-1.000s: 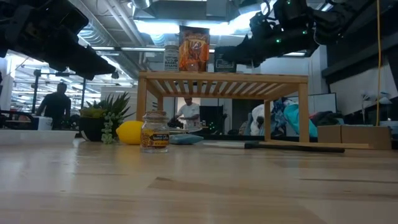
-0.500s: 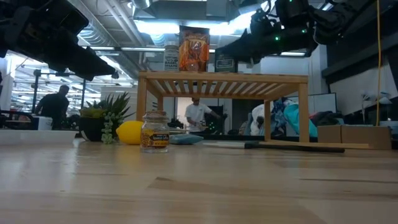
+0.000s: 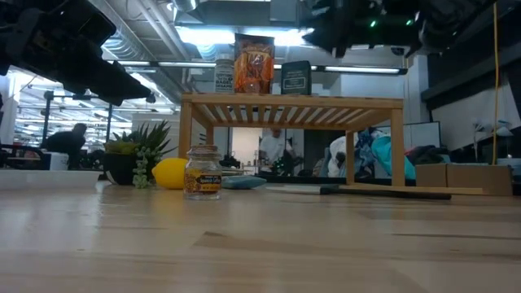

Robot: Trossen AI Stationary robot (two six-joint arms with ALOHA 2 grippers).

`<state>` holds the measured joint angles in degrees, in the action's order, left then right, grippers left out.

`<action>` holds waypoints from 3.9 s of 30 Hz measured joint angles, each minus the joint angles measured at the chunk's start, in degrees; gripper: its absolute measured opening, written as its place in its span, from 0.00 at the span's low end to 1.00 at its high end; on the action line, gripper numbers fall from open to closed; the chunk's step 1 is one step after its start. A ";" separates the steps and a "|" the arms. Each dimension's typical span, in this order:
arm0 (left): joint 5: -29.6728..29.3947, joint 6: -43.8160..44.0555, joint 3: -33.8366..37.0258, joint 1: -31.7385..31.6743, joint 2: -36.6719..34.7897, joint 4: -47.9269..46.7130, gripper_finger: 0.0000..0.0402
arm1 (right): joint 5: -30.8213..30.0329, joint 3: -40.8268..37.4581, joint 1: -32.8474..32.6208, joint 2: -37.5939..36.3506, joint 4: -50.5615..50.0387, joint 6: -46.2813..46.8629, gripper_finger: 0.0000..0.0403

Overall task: Shelf spices
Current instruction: Put the brown seasoning bottle on the shelf

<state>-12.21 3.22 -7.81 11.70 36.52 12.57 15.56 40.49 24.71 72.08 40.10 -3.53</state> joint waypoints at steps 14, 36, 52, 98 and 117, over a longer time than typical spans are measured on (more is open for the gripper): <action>0.46 6.85 0.00 0.02 0.01 -6.53 0.34 | -1.83 0.02 -21.29 -13.94 -22.82 3.09 0.76; 0.46 14.37 0.00 0.07 2.30 -7.11 0.34 | -46.42 0.00 -44.33 31.63 8.20 5.91 0.76; 0.44 12.68 0.02 0.07 14.26 1.40 0.34 | -35.09 11.36 -41.90 51.23 15.22 16.59 0.76; 0.46 16.64 -0.85 2.99 40.29 28.65 0.34 | -32.47 23.28 -38.45 54.27 4.28 12.42 0.76; 0.48 15.82 -7.49 4.21 49.70 28.84 0.34 | -32.71 23.55 -38.45 55.58 2.69 13.87 0.76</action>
<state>-11.73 19.04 -15.30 15.91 86.22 41.41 -17.14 64.04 -13.74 127.66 42.79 10.34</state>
